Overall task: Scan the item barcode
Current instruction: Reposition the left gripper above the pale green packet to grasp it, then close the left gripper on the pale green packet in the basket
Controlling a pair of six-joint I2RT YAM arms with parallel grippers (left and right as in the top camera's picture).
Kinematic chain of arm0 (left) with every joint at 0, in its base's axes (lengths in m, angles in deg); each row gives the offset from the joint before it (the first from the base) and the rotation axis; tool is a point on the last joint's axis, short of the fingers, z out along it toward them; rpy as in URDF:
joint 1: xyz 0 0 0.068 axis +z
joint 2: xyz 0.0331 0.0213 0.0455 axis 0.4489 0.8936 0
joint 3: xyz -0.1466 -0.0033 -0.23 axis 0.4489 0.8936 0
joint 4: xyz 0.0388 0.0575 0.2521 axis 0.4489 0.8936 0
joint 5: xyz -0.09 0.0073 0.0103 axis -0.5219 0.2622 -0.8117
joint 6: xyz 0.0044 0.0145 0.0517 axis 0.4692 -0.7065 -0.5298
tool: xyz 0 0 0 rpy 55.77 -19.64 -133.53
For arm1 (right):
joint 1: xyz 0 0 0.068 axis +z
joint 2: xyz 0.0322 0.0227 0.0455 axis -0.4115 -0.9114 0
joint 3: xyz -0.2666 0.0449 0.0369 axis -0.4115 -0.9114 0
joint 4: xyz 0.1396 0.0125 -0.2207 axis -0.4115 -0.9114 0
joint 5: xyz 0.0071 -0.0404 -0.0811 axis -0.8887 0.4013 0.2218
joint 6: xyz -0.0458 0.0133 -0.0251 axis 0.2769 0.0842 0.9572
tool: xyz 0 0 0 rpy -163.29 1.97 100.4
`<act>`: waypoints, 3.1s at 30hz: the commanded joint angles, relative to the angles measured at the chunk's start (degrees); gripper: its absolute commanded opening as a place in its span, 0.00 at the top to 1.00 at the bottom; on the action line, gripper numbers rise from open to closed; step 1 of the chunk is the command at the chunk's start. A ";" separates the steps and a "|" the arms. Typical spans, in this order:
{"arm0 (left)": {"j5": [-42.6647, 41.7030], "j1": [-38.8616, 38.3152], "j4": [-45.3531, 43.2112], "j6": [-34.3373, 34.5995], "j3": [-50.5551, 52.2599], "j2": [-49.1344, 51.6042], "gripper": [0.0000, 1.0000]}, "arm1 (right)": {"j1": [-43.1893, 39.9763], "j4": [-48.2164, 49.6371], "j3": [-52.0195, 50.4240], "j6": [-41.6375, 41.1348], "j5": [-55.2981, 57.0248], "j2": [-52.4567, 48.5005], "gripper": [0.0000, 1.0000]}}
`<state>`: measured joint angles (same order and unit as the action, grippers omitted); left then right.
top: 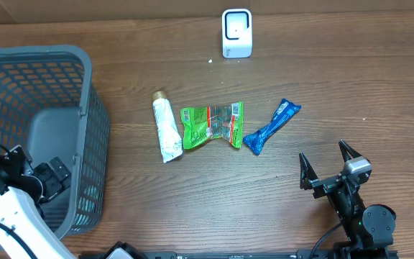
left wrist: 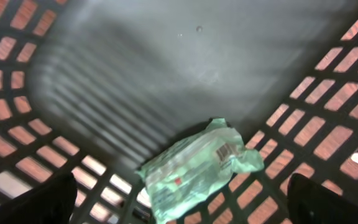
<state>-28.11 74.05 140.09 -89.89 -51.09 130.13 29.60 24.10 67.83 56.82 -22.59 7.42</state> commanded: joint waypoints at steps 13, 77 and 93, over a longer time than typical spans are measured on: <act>-3.06 0.24 -2.49 18.47 1.88 13.55 0.00 | 0.26 0.33 -0.61 -0.17 0.17 0.46 0.00; -3.91 0.22 -4.24 18.64 -9.64 23.50 0.89 | 0.26 0.33 -0.61 -0.17 0.17 0.46 0.00; -8.44 -1.77 -4.57 15.63 1.81 23.50 0.11 | 0.26 0.33 -0.61 -0.17 0.20 0.46 0.00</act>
<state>-35.65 72.49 138.30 -73.23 -54.50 153.52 29.58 24.08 67.83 56.80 -22.57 7.42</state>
